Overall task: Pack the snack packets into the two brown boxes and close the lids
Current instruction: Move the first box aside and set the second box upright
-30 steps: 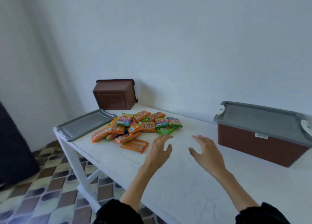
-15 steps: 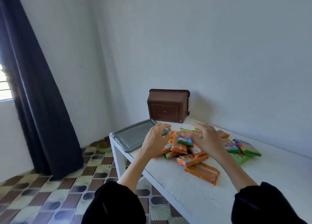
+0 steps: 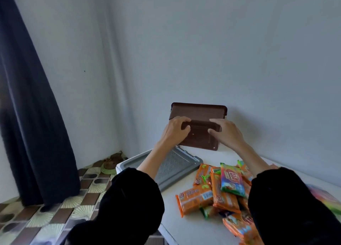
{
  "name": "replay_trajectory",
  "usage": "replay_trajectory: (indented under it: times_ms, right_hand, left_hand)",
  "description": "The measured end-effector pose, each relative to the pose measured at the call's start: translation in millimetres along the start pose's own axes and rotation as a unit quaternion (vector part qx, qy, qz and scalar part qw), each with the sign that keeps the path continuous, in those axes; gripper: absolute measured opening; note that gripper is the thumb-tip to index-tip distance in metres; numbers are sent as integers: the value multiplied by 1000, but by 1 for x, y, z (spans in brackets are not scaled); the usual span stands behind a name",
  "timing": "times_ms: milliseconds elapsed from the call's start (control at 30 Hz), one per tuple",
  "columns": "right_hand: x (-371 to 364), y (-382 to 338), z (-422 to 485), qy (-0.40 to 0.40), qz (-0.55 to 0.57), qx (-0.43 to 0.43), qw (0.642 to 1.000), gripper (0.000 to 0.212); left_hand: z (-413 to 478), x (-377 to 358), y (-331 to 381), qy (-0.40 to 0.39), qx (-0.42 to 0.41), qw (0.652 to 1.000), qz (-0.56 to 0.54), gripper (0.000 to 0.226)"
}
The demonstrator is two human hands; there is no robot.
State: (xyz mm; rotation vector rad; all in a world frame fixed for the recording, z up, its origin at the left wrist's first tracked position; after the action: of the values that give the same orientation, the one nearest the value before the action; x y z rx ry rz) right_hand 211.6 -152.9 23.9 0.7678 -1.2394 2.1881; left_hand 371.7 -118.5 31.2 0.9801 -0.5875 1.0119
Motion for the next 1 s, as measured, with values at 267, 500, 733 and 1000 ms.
replay_trajectory:
  times_ms: [267,500,733,1000]
  right_hand:
    - [-35,37,115,6,-27,-41,999,47]
    - [-64,75,159,24,-55,-106,993,49]
    - [-73,118,155,92,-11,-246,965,61]
    - [-68,128,148,121,100,-265,952,68]
  left_hand:
    - [99,-42,-63,-26,23,999,-13,30]
    - [149,-86,-113,-69,46,996,-12,38]
    - [182,-116,-140,-107,47,992,-45,47]
    - [190,-125,-147,-88,63,988,-107,57]
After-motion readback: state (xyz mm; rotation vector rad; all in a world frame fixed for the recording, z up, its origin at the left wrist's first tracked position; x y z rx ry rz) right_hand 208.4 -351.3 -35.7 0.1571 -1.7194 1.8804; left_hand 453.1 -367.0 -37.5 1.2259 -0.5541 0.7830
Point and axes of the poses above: each hand's wrist, its own z-axis towards the middle knuckle, its own x-axis out of the back of the hand, y = z × x, the point moved 10 cm from there along z, towards the middle knuckle, and after that the axes turned 12 degrees about z, right-handed, at the moved point
